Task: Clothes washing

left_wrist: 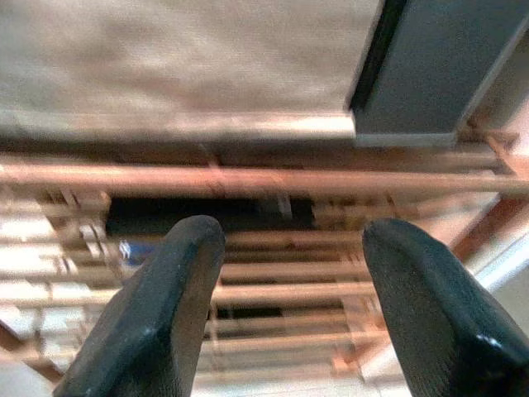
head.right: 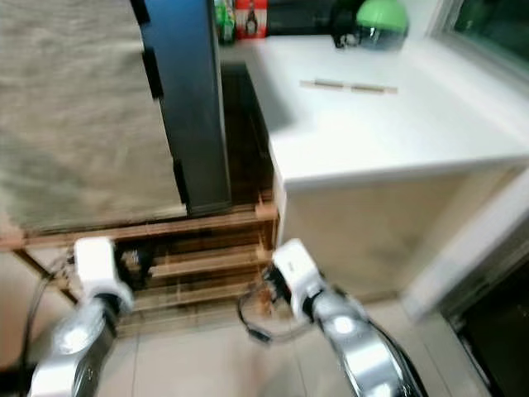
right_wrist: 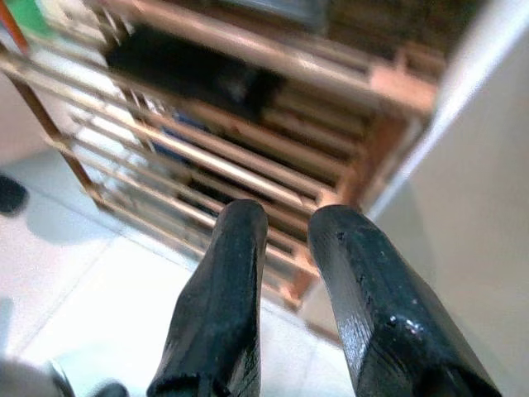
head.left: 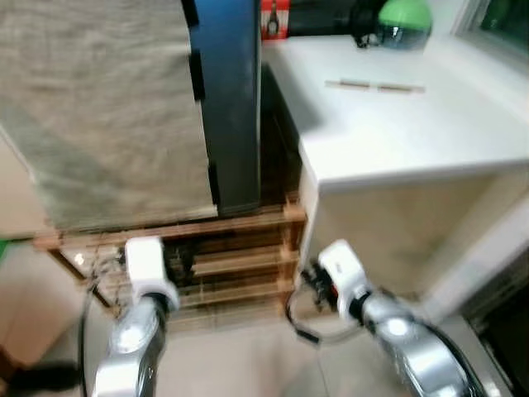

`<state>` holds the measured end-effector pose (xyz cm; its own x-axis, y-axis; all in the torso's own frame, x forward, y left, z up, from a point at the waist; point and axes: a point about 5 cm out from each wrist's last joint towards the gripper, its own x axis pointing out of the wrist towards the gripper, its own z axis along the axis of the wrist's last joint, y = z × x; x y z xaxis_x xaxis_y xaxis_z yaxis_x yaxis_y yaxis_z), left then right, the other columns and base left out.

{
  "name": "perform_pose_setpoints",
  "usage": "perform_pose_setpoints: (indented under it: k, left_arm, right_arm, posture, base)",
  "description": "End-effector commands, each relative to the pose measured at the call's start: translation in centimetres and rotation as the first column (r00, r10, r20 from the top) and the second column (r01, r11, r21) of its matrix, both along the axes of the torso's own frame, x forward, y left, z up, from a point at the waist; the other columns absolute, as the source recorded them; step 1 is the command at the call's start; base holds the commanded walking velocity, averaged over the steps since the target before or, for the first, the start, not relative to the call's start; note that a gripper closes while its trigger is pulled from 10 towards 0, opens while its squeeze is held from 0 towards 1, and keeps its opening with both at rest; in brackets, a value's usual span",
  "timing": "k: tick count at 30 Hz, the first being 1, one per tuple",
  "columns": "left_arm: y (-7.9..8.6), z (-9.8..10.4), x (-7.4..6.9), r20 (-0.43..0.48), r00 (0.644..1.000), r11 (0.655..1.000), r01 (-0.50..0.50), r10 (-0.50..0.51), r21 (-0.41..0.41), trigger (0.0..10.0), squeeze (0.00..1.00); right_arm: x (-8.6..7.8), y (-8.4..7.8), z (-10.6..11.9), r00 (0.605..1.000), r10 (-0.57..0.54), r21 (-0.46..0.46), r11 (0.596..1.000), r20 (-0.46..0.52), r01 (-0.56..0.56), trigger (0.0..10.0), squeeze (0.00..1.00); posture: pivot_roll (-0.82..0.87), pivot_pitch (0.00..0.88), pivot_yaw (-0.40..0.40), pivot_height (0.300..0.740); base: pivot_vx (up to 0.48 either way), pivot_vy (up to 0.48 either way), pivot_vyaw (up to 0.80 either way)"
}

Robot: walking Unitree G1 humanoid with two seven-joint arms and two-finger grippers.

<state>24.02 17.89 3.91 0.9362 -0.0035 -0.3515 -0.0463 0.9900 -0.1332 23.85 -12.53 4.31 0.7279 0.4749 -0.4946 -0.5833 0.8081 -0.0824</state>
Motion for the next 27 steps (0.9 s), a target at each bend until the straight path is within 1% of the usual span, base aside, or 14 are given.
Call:
perform_pose_setpoints:
  k: [1,2,3,5,6,7,9,12,13,14,16,19,23,27]
  left_arm:
    - [1.3,-2.2,-0.5,-0.162,0.985,0.998,-0.068,0.066,-0.005,10.0,0.0]
    - [1.3,-2.2,-0.5,-0.162,0.985,0.998,-0.068,0.066,-0.005,10.0,0.0]
    - [1.8,-4.2,-1.0,-0.312,0.945,0.994,-0.109,0.098,-0.017,10.0,0.0]
    - [2.4,-6.6,-1.8,-0.491,0.864,0.992,-0.129,0.111,-0.004,10.0,0.0]
    - [2.7,-7.4,-2.1,-0.527,0.844,0.995,-0.097,0.102,0.037,10.0,0.0]
    - [2.7,-7.4,-2.1,-0.527,0.844,0.995,-0.097,0.102,0.037,10.0,0.0]
    - [3.2,-8.6,-2.5,-0.566,0.819,0.995,-0.068,0.097,0.074,10.0,0.0]
    - [3.1,-9.6,-3.0,-0.591,0.805,0.993,0.02,0.055,0.12,10.0,0.0]
    - [2.6,-10.1,-3.4,-0.592,0.806,0.993,0.056,0.018,0.106,10.0,0.0]
    - [2.6,-10.1,-3.4,-0.592,0.806,0.993,0.056,0.018,0.106,10.0,0.0]
    - [1.7,-10.5,-3.7,-0.575,0.817,0.987,0.122,-0.04,0.105,10.0,0.0]
    - [0.8,-10.5,-3.5,-0.54,0.838,0.987,0.14,-0.074,0.083,10.0,0.0]
    - [0.0,-10.8,-3.6,-0.544,0.83,0.981,0.184,-0.12,0.063,10.0,0.0]
    - [0.0,-11.0,-3.9,-0.54,0.833,0.984,0.172,-0.121,0.044,10.0,0.0]
  right_arm:
    - [0.4,-0.5,-0.9,1.0,-0.021,-0.034,0.999,-0.012,0.021,10.0,0.0]
    - [0.4,-0.5,-0.9,1.0,-0.021,-0.034,0.999,-0.012,0.021,10.0,0.0]
    - [0.4,-0.7,-1.9,0.998,-0.026,-0.055,0.998,-0.05,0.024,10.0,0.0]
    - [0.5,-0.9,-3.8,0.992,-0.048,-0.091,0.995,-0.113,0.038,10.0,0.0]
    - [0.5,-1.0,-4.6,0.987,-0.07,-0.099,0.994,-0.147,0.056,10.0,0.0]
    - [0.5,-1.0,-4.6,0.987,-0.07,-0.099,0.994,-0.147,0.056,10.0,0.0]
    - [0.2,-1.3,-6.3,0.966,-0.131,-0.122,0.987,-0.221,0.105,10.0,0.0]
    - [-0.6,-1.9,-8.3,0.925,-0.217,-0.16,0.972,-0.312,0.174,10.0,0.0]
    - [-1.3,-2.4,-9.3,0.893,-0.271,-0.184,0.959,-0.36,0.217,10.0,0.0]
    - [-1.3,-2.4,-9.3,0.893,-0.271,-0.184,0.959,-0.36,0.217,10.0,0.0]
    - [-2.2,-2.8,-10.4,0.851,-0.323,-0.183,0.945,-0.413,0.269,10.0,0.0]
    - [-2.7,-2.6,-10.8,0.824,-0.34,-0.166,0.94,-0.452,0.297,10.0,0.0]
    - [-3.7,-2.0,-11.6,0.811,-0.299,-0.177,0.954,-0.502,0.242,10.0,0.0]
    - [-3.8,-2.1,-11.8,0.81,-0.308,-0.19,0.951,-0.499,0.245,10.0,0.0]
  posture:
    - [0.01,0.0,0.0,0.74]
    - [0.01,0.0,0.0,0.74]
    - [0.01,0.0,-0.003,0.74]
    - [0.03,0.0,-0.015,0.74]
    - [0.03,0.0,-0.021,0.74]
    - [0.03,0.0,-0.021,0.74]
    - [0.05,0.0,-0.036,0.74]
    - [0.05,0.0,-0.043,0.74]
    - [0.05,0.0,-0.04,0.74]
    - [0.05,0.0,-0.04,0.74]
    - [0.05,0.0,-0.036,0.74]
    - [0.05,0.0,-0.033,0.74]
    - [0.05,0.0,-0.032,0.74]
    - [0.05,0.0,-0.033,0.74]
  base:
    - [0.0,0.0,0.0]
    - [0.0,0.0,0.0]
    - [0.0,0.0,0.0]
    - [0.0,0.0,0.0]
    - [0.0,0.0,0.0]
    - [0.0,0.0,0.0]
    - [0.0,0.0,0.0]
    - [0.0,0.0,0.0]
    - [0.0,0.0,0.0]
    - [0.0,0.0,0.0]
    - [0.0,0.0,0.0]
    - [0.0,0.0,0.0]
    - [0.0,0.0,0.0]
    - [0.0,0.0,0.0]
